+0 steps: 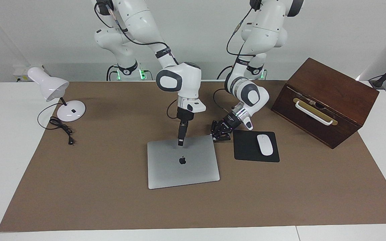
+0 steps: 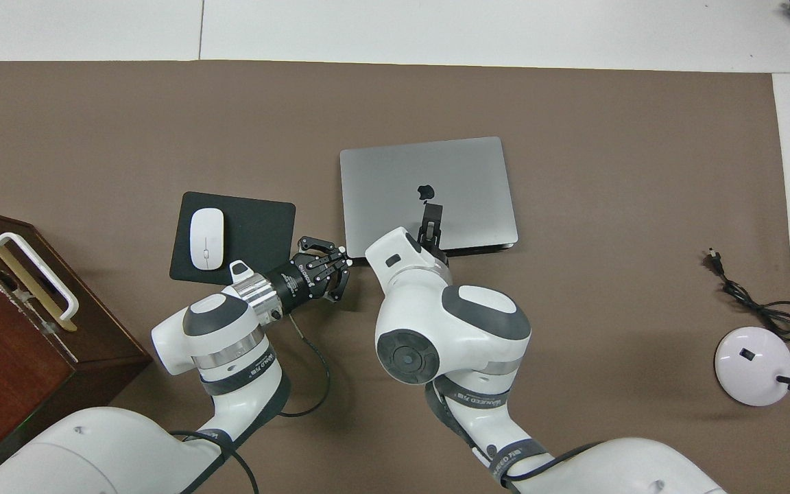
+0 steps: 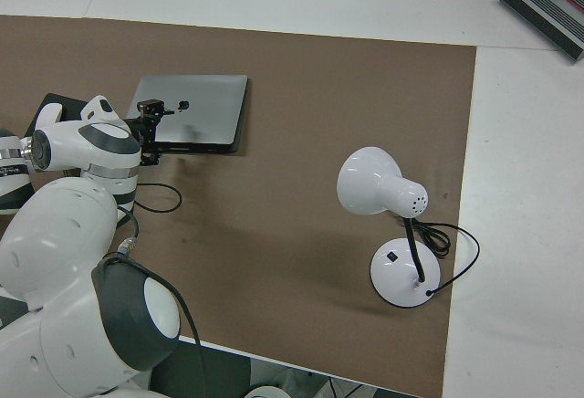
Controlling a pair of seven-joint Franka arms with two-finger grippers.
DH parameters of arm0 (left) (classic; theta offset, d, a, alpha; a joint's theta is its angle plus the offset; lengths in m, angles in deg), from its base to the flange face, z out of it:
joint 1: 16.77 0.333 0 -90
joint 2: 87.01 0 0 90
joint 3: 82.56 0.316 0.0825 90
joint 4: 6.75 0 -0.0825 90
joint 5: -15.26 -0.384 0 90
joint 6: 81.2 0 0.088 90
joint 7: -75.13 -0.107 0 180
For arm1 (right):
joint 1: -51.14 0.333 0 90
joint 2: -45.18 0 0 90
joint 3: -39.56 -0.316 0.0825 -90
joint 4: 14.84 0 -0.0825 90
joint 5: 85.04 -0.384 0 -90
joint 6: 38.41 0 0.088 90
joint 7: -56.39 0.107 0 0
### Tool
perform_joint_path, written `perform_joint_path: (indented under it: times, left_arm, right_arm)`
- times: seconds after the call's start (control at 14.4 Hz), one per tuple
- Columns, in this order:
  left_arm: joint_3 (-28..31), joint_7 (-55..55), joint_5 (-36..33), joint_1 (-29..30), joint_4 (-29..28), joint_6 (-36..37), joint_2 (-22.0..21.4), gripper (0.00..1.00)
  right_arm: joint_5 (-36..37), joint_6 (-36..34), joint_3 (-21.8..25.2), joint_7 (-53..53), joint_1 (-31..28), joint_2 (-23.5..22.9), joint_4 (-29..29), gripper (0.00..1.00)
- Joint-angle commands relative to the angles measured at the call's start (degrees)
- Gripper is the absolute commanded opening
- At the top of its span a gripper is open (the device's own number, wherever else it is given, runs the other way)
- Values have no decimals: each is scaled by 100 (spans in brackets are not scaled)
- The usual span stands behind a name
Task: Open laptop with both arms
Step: 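Lift the laptop lid upward with the right gripper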
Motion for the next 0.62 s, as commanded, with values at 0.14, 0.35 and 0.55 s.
perform_joint_path:
  times: [0.14, 0.35, 0.55]
  left_arm:
    - [14, -202, 89, 12, 216, -50, 425, 0]
    - [14, -194, 97, 21, 250, -50, 425, 0]
    - [14, -202, 89, 30, 259, -50, 425, 0]
  right_arm:
    - [253, 193, -24, 265, -109, -40, 38, 100]
    - [367, 291, -15, 309, -127, -146, 56, 100]
    - [376, 326, -15, 335, -223, -155, 134, 100]
